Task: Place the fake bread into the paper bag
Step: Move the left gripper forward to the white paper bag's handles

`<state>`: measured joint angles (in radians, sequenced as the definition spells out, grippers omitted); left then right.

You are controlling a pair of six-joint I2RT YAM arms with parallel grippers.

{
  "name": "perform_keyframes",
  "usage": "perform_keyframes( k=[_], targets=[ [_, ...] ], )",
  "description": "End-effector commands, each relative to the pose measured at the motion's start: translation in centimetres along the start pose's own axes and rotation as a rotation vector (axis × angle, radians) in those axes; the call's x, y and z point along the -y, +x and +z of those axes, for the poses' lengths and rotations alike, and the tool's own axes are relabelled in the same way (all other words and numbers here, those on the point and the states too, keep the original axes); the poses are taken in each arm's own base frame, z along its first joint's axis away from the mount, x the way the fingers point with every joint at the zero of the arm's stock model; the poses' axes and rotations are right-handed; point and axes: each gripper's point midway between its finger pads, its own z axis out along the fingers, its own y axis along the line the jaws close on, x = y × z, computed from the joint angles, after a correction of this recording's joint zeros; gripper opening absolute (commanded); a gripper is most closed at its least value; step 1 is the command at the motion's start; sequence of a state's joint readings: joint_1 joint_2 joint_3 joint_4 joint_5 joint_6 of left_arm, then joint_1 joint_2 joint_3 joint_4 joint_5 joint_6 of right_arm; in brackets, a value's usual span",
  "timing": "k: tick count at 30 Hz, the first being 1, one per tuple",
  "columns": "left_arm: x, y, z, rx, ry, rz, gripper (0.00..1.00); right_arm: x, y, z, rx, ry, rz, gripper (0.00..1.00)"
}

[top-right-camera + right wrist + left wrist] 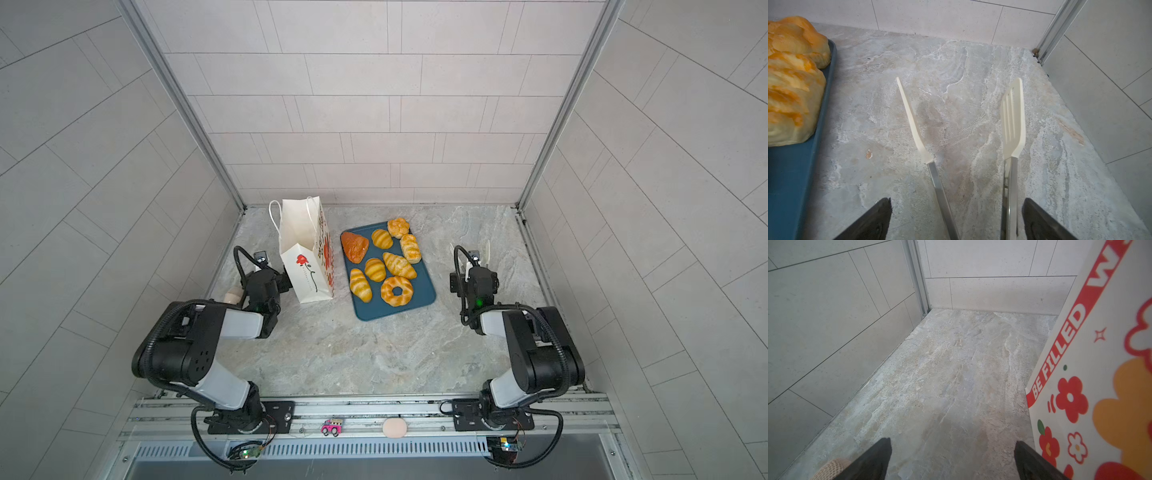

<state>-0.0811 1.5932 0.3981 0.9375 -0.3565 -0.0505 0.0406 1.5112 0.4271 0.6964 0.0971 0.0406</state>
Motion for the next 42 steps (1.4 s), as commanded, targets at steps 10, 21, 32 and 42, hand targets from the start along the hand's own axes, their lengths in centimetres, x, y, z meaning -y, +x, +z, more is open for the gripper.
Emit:
perform_keyframes(
  k=[10, 21, 32, 42],
  targets=[
    [-0.12, 0.13, -0.16, 0.007, -0.005, 0.012, 1.00, 0.07, -0.75, 0.08, 0.019, 0.001, -0.001, 1.00],
    [-0.10, 0.10, -0.11, 0.006, 0.000, 0.008, 1.00, 0.10, -0.82, 0.10, 0.021, 0.000, 0.002, 1.00],
    [-0.14, 0.25, 0.07, -0.003, -0.004, 0.008, 1.00, 0.12, -0.78, 0.12, 0.019, 0.001, 0.001, 1.00],
    [-0.29, 0.22, -0.01, 0.000, 0.006, -0.008, 1.00, 0.08, -0.83, 0.08, 0.022, -0.002, 0.003, 0.96]
  ],
)
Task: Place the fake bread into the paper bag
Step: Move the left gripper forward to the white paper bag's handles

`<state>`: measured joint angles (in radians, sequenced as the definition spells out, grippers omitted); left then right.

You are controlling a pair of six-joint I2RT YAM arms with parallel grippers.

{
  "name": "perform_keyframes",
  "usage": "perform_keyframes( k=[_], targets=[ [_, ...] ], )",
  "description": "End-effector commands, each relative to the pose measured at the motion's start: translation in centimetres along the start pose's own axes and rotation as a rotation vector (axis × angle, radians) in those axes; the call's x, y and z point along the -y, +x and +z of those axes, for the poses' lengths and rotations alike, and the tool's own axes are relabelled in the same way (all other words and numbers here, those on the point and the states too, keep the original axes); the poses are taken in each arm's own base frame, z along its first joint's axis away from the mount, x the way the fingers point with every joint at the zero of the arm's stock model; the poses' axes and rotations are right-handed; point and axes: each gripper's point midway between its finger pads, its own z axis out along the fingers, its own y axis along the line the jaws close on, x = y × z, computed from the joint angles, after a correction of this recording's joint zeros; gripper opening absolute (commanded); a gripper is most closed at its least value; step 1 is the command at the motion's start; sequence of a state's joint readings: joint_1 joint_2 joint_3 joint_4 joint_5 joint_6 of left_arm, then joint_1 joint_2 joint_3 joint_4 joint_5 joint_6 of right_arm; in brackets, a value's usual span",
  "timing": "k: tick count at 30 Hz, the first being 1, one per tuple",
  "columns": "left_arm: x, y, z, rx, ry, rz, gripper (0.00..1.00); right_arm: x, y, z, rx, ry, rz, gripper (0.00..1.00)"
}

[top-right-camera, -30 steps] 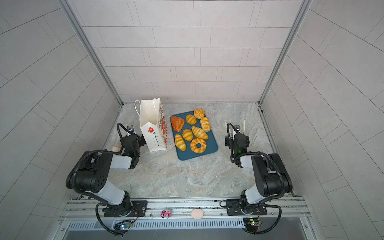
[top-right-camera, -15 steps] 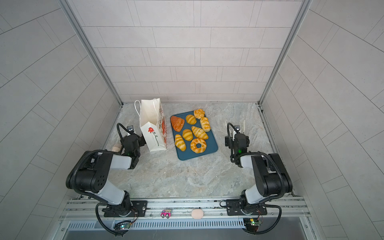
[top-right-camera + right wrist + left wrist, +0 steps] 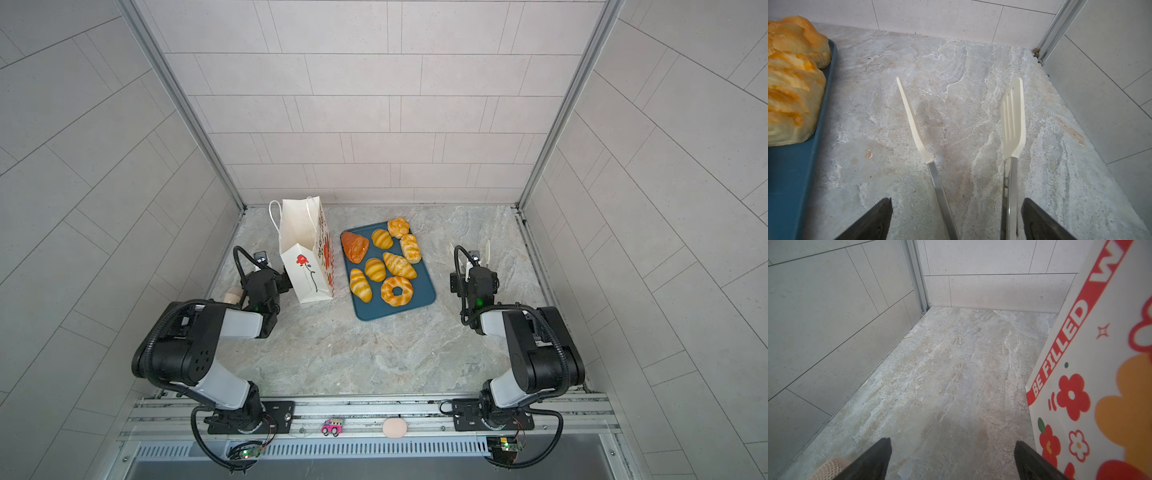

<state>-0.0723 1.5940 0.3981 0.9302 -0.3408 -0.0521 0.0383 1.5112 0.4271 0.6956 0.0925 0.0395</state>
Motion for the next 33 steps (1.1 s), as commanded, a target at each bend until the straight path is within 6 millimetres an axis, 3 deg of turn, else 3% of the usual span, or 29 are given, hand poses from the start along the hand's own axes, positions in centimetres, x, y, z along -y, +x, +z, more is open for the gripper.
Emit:
perform_keyframes(
  k=[1, 5, 7, 9, 11, 15, 19, 23, 28, 33],
  targets=[
    [-0.1, -0.1, -0.3, 0.016, 0.007, -0.009, 1.00, 0.1, -0.9, 0.0, 0.025, 0.002, 0.004, 0.95],
    [-1.8, -2.7, -1.8, 0.005, -0.053, -0.039, 1.00, 0.2, -0.9, -0.1, 0.032, 0.007, 0.003, 0.90],
    [-2.6, -4.2, -3.3, -0.024, -0.068, -0.070, 1.00, 1.3, -1.7, -0.2, 0.001, 0.069, 0.015, 0.90],
    [-3.7, -6.3, -5.6, 0.003, -0.080, -0.154, 1.00, 2.1, -2.9, -0.6, -0.099, 0.083, 0.046, 0.90],
    [-4.4, -7.4, -7.2, 0.049, -0.077, -0.198, 1.00, 1.7, -5.4, -1.1, -0.098, 0.051, 0.036, 0.89],
    [-6.0, -8.2, -9.6, 0.043, -0.115, -0.268, 1.00, 1.2, -7.8, -2.9, -0.070, -0.006, 0.080, 0.88],
    [-6.2, -9.5, -12.0, 0.070, -0.067, -0.339, 1.00, -0.1, -9.0, -4.6, -0.055, -0.079, 0.108, 0.86],
    [-6.3, -10.6, -14.1, 0.107, -0.033, -0.369, 1.00, -1.3, -8.7, -5.9, -0.092, -0.097, 0.033, 0.86],
    [-6.4, -11.9, -16.7, 0.138, -0.021, -0.361, 1.00, 0.3, -6.6, -6.4, -0.208, 0.003, 0.054, 0.83],
    [-5.8, -13.3, -18.8, 0.174, 0.018, -0.336, 1.00, -0.3, -4.6, -6.5, -0.266, -0.019, 0.064, 0.79]
  ],
)
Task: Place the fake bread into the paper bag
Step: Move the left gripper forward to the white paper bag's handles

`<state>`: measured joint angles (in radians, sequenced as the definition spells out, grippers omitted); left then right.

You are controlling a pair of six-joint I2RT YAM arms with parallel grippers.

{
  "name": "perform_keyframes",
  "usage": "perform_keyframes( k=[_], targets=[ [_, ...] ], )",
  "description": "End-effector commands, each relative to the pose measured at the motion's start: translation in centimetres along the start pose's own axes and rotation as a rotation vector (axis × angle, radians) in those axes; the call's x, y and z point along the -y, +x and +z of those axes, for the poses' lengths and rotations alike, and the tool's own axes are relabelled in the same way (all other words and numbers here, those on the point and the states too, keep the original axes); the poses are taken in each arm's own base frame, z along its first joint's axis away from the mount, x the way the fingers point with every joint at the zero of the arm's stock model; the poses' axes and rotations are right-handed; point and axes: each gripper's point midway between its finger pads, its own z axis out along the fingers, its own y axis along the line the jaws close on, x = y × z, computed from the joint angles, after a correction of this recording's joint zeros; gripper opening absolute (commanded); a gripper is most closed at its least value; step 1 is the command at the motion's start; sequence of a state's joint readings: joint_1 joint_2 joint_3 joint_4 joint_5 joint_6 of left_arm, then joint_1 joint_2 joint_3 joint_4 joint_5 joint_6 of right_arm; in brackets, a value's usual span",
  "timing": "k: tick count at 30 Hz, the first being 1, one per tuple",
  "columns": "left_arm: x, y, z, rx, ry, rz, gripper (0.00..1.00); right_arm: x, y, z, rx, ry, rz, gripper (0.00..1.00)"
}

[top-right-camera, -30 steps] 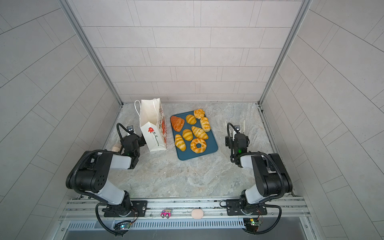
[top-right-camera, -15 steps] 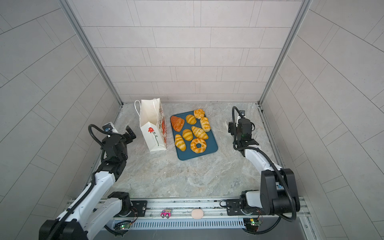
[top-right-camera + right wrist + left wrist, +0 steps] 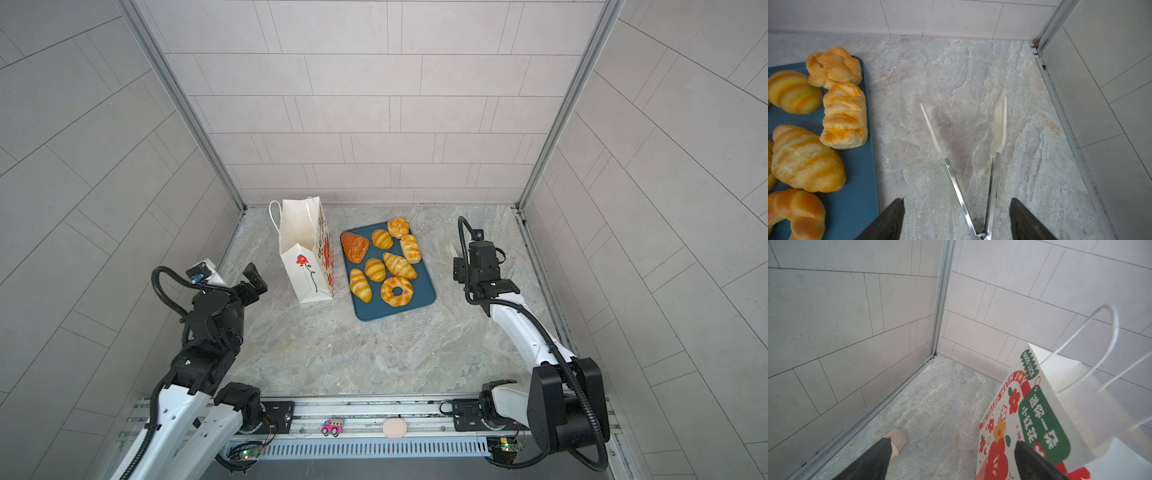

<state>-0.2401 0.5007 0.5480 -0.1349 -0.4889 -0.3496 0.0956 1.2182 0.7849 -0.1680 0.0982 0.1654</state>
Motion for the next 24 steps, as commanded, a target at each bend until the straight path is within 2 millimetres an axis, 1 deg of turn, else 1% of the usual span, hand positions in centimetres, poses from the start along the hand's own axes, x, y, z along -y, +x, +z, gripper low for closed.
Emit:
perform_keyframes(
  k=[1, 6, 9, 13, 17, 20, 24],
  targets=[
    [-0.1, -1.1, -1.1, 0.005, -0.021, 0.016, 1.00, 0.1, 1.9, -0.2, -0.068, 0.012, 0.017, 0.78],
    [2.6, -2.2, -1.6, -0.012, 0.051, 0.077, 1.00, -0.2, 2.3, -0.1, -0.071, 0.016, 0.027, 0.77],
    [5.1, -2.7, -1.4, -0.044, 0.129, 0.119, 1.00, -0.1, 2.3, -0.1, -0.068, 0.018, 0.038, 0.76],
    [7.9, -4.2, -0.8, -0.112, 0.187, 0.180, 1.00, 0.4, 2.5, -0.3, -0.079, 0.050, 0.039, 0.76],
    [11.0, -4.7, 0.9, -0.214, 0.216, 0.273, 1.00, 0.6, 2.4, -0.3, -0.079, 0.056, 0.040, 0.77],
    [12.2, -4.7, 2.5, -0.285, 0.182, 0.315, 0.99, 0.6, 2.4, -0.3, -0.083, 0.058, 0.032, 0.77],
    [12.6, -4.3, 4.1, -0.365, 0.145, 0.278, 0.92, 1.0, 2.3, -0.5, -0.091, 0.081, 0.014, 0.77]
  ],
)
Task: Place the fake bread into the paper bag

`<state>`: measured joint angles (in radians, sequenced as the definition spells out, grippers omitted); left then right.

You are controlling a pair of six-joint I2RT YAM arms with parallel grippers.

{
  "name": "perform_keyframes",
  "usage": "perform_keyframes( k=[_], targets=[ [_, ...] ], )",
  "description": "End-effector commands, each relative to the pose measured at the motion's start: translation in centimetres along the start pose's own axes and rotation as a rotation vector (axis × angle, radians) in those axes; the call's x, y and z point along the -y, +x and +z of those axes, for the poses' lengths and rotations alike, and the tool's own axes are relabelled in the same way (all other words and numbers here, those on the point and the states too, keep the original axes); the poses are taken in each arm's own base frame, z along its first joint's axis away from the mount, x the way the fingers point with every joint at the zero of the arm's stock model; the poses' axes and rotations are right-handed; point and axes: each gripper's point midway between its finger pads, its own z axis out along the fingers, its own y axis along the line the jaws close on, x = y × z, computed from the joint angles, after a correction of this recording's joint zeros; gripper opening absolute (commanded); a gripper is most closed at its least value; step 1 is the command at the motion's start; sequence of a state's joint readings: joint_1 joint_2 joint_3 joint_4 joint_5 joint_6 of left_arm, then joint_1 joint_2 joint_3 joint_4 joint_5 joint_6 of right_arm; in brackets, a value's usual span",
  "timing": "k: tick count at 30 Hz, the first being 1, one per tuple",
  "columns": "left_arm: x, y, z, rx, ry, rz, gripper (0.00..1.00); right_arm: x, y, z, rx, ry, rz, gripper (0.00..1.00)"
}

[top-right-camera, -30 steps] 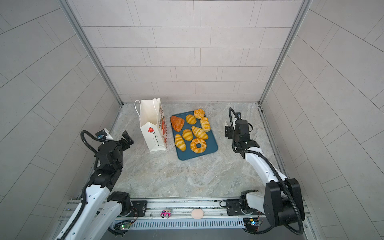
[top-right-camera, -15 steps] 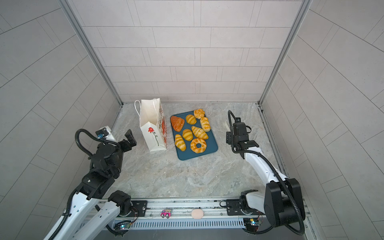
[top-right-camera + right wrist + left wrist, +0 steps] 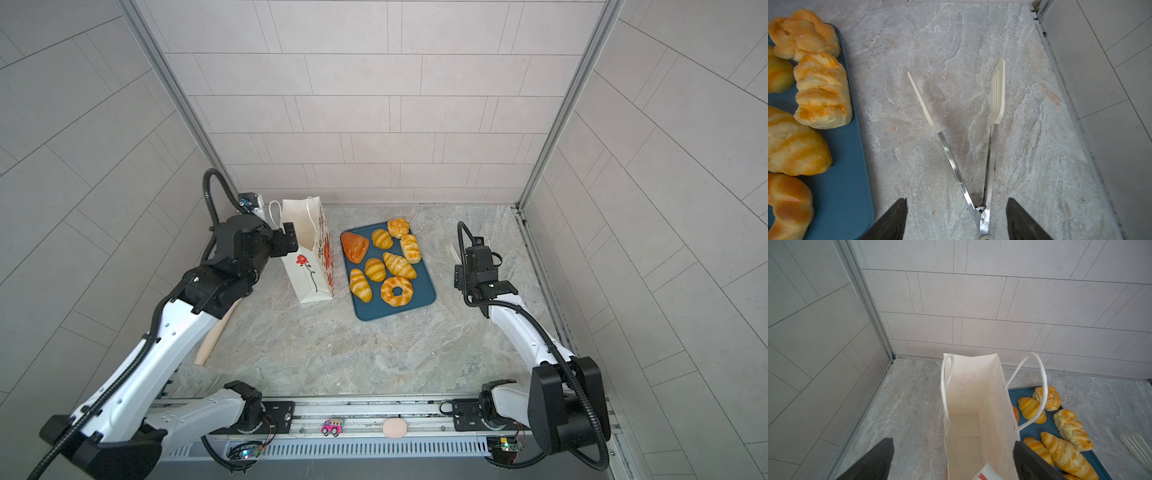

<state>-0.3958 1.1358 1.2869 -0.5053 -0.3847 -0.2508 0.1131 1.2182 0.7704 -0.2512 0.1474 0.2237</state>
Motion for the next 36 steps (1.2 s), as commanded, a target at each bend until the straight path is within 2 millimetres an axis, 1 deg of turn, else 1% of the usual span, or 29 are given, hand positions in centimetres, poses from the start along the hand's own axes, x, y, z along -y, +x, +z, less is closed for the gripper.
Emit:
perform_keyframes(
  k=[1, 7, 11, 13, 20, 27, 36],
  targets=[
    [-0.7, 1.3, 0.6, -0.110, -0.024, -0.018, 0.92, 0.7, -0.3, -0.6, -0.003, 0.042, -0.012, 0.77],
    [-0.9, 2.1, 2.2, -0.167, -0.040, -0.058, 0.84, 1.0, 0.0, -0.5, -0.008, 0.059, -0.029, 0.78],
    [-1.7, 2.7, 3.4, -0.199, -0.063, -0.092, 0.77, 1.2, 0.4, -0.2, -0.012, 0.072, -0.036, 0.79],
    [-1.5, 3.1, 3.9, -0.214, -0.056, -0.096, 0.75, 1.5, 0.6, 0.0, -0.016, 0.088, -0.036, 0.79],
    [-1.6, 4.5, 5.9, -0.280, -0.055, -0.112, 0.50, 1.7, 0.4, 0.1, -0.016, 0.099, -0.037, 0.79],
    [-1.8, 5.1, 7.3, -0.304, -0.046, -0.128, 0.35, 2.0, 0.4, 0.0, -0.018, 0.116, -0.037, 0.80],
    [-1.6, 5.5, 8.9, -0.325, -0.031, -0.156, 0.06, 2.8, 0.7, -0.2, -0.025, 0.145, -0.031, 0.81]
  ],
)
